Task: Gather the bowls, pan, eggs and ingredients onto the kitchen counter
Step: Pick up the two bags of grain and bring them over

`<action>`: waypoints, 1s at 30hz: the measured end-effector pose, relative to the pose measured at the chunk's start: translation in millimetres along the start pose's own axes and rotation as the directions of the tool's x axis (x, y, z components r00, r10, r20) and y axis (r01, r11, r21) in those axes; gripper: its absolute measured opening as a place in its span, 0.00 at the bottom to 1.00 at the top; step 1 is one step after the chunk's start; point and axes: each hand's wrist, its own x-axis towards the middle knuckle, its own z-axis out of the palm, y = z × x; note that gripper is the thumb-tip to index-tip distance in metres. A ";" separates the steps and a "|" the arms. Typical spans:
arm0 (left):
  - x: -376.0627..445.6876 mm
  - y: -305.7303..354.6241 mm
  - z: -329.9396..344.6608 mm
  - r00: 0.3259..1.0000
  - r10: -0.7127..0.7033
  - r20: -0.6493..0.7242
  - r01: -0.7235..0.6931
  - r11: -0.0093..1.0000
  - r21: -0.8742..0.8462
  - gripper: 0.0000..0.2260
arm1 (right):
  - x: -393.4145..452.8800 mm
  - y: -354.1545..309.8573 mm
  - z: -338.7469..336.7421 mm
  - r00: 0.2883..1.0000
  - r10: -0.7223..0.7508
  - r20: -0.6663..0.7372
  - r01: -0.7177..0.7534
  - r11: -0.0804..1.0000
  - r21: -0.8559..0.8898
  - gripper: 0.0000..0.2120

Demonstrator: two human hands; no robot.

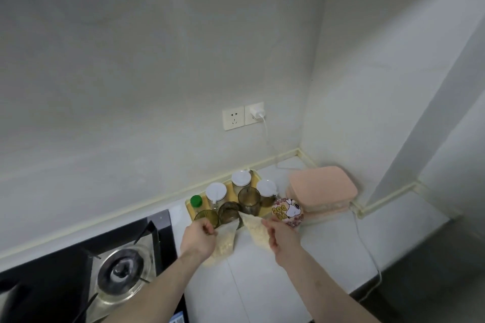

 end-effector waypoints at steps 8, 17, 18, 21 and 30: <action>9.7 -1.7 15.3 0.999 -0.013 -0.030 0.011 0.999 -0.053 0.12 | 35.9 -3.8 4.2 0.997 0.072 -0.012 -0.073 0.995 -0.069 0.11; 16.1 0.1 21.9 0.988 -0.105 -0.111 0.108 0.994 0.020 0.09 | 44.8 -6.7 -11.2 0.988 -0.145 -0.049 0.134 0.976 -0.174 0.08; 16.2 -0.1 20.5 0.989 -0.089 -0.119 0.095 0.994 0.046 0.09 | 44.2 -4.8 -12.4 0.983 -0.180 -0.028 0.171 0.963 -0.211 0.09; 15.5 0.3 17.7 0.990 -0.041 -0.132 0.056 0.992 0.112 0.08 | 42.4 -1.0 -13.7 0.971 -0.239 0.017 0.234 0.930 -0.283 0.11; 3.6 9.1 11.2 0.993 0.002 -0.122 0.019 0.985 0.170 0.09 | 30.7 -2.9 -17.6 0.921 -0.369 0.124 0.385 0.813 -0.437 0.16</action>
